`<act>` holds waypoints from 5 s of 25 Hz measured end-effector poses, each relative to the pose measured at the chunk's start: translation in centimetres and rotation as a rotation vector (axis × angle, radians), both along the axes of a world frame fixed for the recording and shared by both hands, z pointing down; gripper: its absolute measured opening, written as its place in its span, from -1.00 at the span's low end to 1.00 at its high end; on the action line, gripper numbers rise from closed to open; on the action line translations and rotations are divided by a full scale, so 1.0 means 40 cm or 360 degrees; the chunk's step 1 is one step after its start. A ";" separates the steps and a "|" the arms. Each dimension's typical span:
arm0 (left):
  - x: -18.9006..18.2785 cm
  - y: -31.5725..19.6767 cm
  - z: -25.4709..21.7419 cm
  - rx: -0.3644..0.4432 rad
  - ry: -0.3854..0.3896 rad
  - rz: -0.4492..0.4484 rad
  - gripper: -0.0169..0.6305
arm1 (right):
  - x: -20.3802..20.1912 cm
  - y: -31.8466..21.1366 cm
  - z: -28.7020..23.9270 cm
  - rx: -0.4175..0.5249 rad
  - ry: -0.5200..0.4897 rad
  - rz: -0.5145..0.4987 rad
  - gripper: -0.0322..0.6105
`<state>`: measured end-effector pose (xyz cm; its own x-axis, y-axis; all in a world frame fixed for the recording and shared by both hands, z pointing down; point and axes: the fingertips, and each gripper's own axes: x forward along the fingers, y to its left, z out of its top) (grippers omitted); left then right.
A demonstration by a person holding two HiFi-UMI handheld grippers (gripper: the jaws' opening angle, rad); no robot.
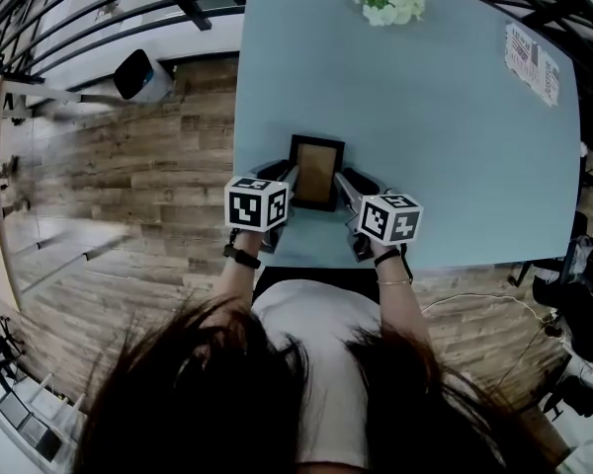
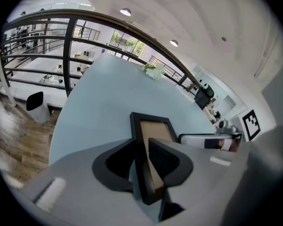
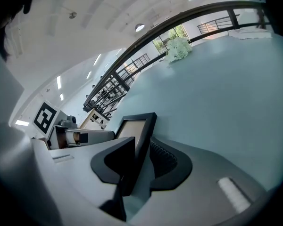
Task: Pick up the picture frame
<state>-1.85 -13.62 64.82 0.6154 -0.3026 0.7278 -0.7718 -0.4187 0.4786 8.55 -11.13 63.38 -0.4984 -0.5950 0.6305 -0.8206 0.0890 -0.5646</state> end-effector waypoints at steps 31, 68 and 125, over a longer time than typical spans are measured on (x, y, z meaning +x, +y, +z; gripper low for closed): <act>-0.033 -0.012 0.027 -0.0226 0.0157 -0.0181 -0.54 | -0.012 -0.019 0.001 -0.0205 -0.0451 0.0090 -0.46; -0.027 -0.014 0.028 -0.0268 0.0236 -0.0179 -0.54 | -0.146 -0.094 0.013 -0.0475 -0.0968 -0.0032 -0.80; 0.032 -0.048 -0.507 0.0688 0.0369 -0.0141 -0.54 | 0.100 -0.098 -0.579 0.0675 -0.0023 -0.0201 -0.86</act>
